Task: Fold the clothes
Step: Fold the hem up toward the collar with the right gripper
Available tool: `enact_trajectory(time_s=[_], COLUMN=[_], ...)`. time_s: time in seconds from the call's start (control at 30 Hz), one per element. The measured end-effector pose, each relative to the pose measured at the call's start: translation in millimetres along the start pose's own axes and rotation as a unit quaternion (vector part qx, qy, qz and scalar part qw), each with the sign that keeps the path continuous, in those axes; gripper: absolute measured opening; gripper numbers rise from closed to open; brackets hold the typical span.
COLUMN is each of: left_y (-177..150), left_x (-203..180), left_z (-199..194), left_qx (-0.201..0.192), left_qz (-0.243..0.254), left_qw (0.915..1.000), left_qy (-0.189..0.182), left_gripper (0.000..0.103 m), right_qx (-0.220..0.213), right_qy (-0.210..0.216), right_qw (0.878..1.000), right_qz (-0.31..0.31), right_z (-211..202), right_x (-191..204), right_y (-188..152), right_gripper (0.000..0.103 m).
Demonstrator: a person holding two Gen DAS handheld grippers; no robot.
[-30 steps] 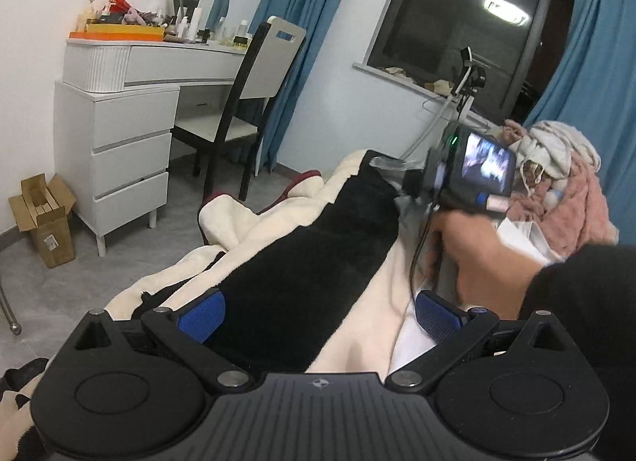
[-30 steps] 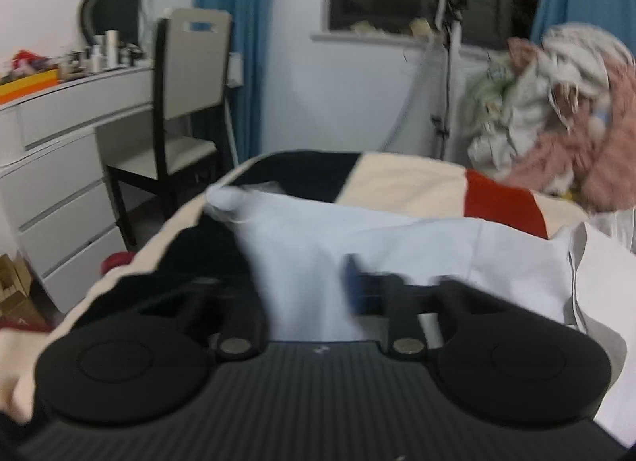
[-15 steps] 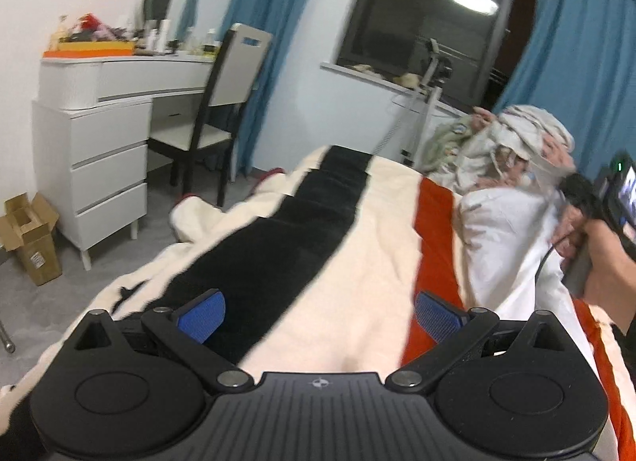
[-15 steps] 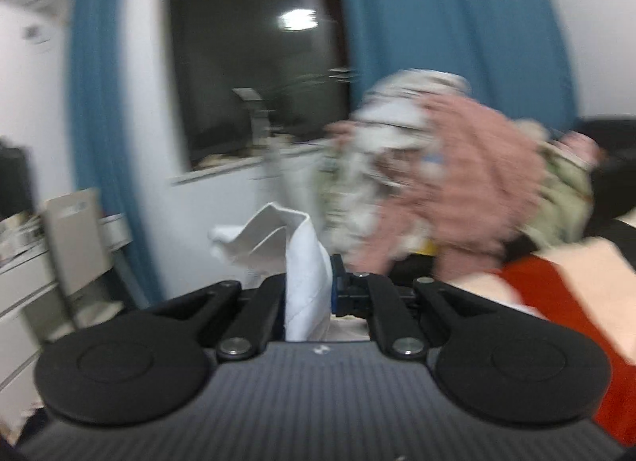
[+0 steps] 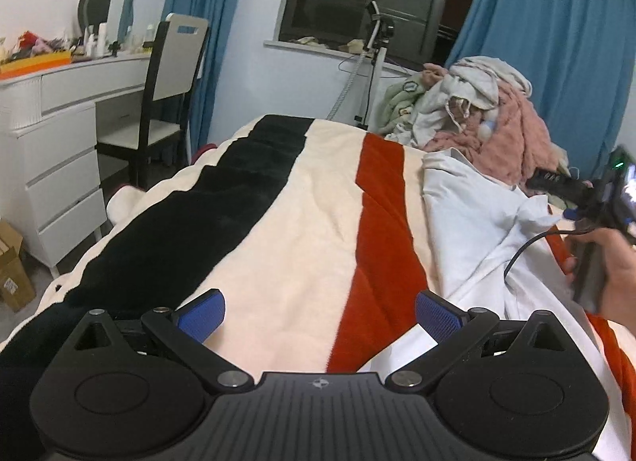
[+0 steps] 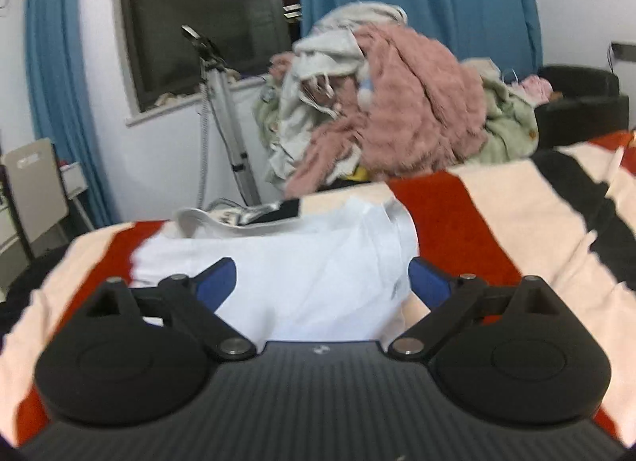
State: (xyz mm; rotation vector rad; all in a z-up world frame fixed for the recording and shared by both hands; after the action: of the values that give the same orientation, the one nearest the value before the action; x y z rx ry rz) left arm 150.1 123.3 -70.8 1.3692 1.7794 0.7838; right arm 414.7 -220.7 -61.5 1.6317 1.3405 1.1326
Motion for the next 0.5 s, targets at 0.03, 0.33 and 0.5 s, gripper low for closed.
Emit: enact_trajectory(time_s=[0.03,0.33,0.5], left_y=[-0.3,-8.8,-15.5], left_x=[-1.5,-12.5,-19.7], left_z=[-1.4,-42.6,-75.8], left_qx=[-0.001,0.032,0.039], left_qz=[0.003,-0.022,-0.021], left_qw=[1.0000,0.9964,0.9937], left_qy=[-0.003,-0.076,-0.103], left_gripper=[0.103,0.103,0.103], right_qx=[-0.007,-0.028,-0.020], right_qy=[0.005,0.030,0.042], right_qw=[1.000,0.999,0.998], right_qz=[-0.002,-0.031,-0.045], right_z=[-16.3,-213.5,-332.1], right_x=[0.8,8.7,0.6], right_y=[3.7,-1.1,-46.9], right_gripper=[0.095,0.095,0.095])
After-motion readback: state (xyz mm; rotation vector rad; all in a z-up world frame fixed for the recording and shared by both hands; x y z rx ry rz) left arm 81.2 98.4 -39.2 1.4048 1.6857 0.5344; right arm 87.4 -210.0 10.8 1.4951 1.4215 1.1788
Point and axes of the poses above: each gripper's, at about its wrist camera, not at the fingertips, and z roughly the way its jaws point, x to its left, y to its top, the point moved 4 cm from there along z, roughly the way its jaws point, and after that the axes turned 2 degrees about -z, right-handed, at the moved point
